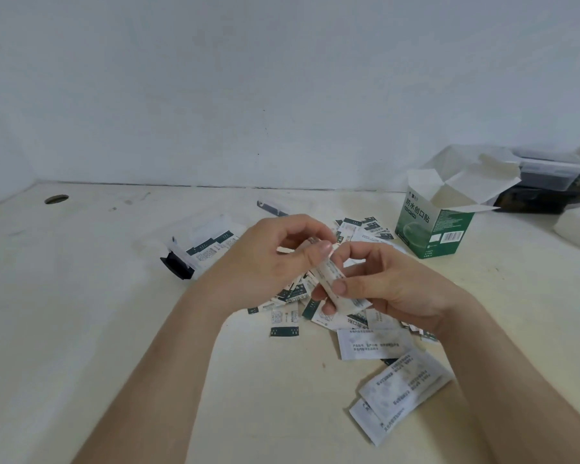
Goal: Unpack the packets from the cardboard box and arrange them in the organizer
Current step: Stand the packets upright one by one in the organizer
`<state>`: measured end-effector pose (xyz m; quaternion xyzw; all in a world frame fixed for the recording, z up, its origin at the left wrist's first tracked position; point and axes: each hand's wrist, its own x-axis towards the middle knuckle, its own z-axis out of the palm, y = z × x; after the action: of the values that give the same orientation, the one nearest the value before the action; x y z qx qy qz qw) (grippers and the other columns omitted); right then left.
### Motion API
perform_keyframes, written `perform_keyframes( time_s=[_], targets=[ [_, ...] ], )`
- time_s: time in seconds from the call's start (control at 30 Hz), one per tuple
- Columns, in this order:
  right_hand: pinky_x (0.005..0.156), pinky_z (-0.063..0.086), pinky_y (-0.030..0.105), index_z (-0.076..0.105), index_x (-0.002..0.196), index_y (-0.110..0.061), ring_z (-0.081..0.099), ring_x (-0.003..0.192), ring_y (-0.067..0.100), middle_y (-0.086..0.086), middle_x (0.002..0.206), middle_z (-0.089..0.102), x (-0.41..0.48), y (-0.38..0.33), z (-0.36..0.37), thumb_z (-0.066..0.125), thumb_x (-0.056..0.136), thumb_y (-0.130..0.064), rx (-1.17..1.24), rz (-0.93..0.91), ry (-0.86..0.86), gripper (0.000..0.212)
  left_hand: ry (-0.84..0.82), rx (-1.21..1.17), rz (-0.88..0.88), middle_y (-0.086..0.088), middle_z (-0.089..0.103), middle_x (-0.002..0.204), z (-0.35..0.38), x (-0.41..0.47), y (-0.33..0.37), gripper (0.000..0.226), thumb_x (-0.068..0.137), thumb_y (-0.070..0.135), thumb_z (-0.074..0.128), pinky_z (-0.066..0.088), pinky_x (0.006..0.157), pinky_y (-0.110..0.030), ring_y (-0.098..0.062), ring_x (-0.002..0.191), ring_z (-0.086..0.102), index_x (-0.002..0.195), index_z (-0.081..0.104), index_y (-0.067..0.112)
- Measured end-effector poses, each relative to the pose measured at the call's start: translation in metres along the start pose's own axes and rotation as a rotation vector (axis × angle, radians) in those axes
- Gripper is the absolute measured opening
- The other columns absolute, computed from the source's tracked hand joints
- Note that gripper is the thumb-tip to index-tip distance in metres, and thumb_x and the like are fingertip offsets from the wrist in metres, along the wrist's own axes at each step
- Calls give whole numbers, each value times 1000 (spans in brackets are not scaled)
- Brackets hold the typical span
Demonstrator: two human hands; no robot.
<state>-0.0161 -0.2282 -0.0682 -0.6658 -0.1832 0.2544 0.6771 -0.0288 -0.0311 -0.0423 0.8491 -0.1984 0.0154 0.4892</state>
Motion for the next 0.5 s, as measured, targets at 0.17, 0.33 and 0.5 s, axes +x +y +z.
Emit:
perform_keyframes(
  time_s=[0.17,0.33,0.5],
  targets=[
    [91,49,39,57,93,1,69,85,33,32,98,68,-1,-12,4,81,72,-8,-208,-34,71,33,-14,-76,-86,-1,70,82,-10,0,-5,12,87,31,67,59,76,-39,-21,75,69,89,70,20],
    [80,54,31,60,89,-6,69,87,36,27,96,71,-4,-37,10,80,67,-19,-290,-67,78,33,103,-322,-78,-9,69,77,-17,1,4,6,83,12,70,55,71,-22,-16,71,67,82,69,6],
    [78,55,28,61,86,-10,71,85,31,15,85,74,8,-65,20,80,69,-19,-385,-108,79,27,213,-389,-92,-25,68,89,-35,4,14,11,83,9,70,56,74,-22,-18,75,68,87,69,-1]
  ],
)
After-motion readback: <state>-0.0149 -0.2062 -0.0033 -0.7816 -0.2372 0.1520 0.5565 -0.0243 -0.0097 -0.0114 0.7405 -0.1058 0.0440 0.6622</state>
